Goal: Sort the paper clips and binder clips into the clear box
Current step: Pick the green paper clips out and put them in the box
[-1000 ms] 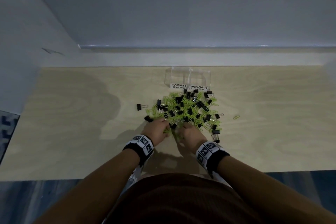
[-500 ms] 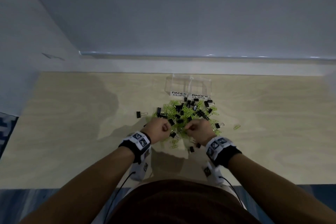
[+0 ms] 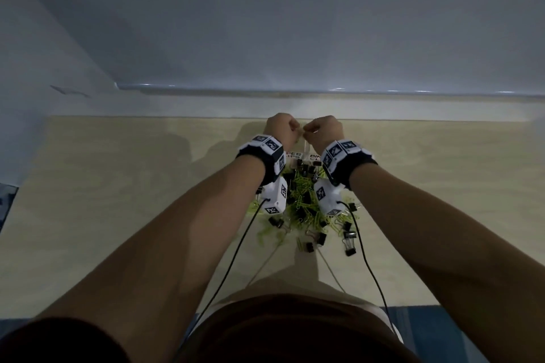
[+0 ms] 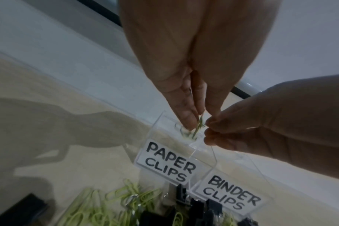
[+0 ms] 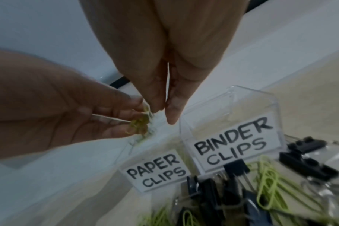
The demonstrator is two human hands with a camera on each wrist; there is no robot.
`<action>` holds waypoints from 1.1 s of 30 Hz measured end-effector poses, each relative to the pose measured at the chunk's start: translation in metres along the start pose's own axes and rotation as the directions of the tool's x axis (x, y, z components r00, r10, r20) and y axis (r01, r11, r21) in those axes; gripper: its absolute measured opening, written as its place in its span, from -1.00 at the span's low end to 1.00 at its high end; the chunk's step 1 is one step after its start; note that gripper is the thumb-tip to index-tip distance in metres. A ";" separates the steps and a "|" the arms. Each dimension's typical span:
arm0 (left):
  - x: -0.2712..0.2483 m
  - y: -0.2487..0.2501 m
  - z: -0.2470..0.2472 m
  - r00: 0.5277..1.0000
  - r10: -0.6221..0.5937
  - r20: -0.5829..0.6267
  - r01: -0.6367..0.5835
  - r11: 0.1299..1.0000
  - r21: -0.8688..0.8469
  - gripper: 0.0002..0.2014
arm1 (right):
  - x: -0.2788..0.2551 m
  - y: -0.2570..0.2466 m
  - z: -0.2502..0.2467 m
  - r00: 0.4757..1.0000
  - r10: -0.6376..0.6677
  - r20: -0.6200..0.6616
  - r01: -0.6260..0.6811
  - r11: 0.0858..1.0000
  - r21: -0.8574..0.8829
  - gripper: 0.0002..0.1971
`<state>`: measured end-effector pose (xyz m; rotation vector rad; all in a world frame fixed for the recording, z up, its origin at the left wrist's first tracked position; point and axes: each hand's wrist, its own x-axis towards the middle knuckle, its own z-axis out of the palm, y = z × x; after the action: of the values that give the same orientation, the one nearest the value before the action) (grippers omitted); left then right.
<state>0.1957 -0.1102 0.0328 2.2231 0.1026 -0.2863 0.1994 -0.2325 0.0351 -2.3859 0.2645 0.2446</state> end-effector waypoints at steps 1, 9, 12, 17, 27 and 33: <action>-0.003 0.000 0.001 1.000 0.016 0.020 -0.016 1.000 0.013 -0.92 | -0.003 0.004 -0.001 1.000 -0.015 0.002 0.015 1.000 0.001 -0.90; -0.087 -0.063 -0.016 0.965 0.154 0.211 -0.190 0.969 0.160 -0.89 | -0.093 0.055 0.008 0.868 -0.366 0.335 0.439 0.882 -0.174 -0.82; -0.118 -0.089 -0.008 0.907 0.189 0.376 -0.312 0.901 0.301 -0.80 | -0.121 0.074 0.028 0.769 -0.418 0.484 0.577 0.780 -0.242 -0.78; -0.126 -0.098 0.024 0.905 0.217 0.366 -0.370 0.827 0.424 -0.58 | -0.138 0.086 0.048 0.804 -0.333 0.493 0.555 0.719 -0.419 -0.62; -0.119 -0.099 0.016 0.960 0.159 0.231 -0.237 0.898 0.369 -0.81 | -0.137 0.102 0.024 0.931 -0.274 0.240 0.328 0.917 -0.228 -0.71; -0.128 -0.113 -0.002 0.974 0.190 0.121 -0.221 0.901 0.372 -0.84 | -0.139 0.137 -0.004 0.984 -0.168 0.058 0.177 0.913 -0.367 -0.72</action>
<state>0.0522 -0.0356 -0.0216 2.5809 -0.2549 -0.2997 0.0307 -0.3173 -0.0150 -2.7595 -0.0105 0.2590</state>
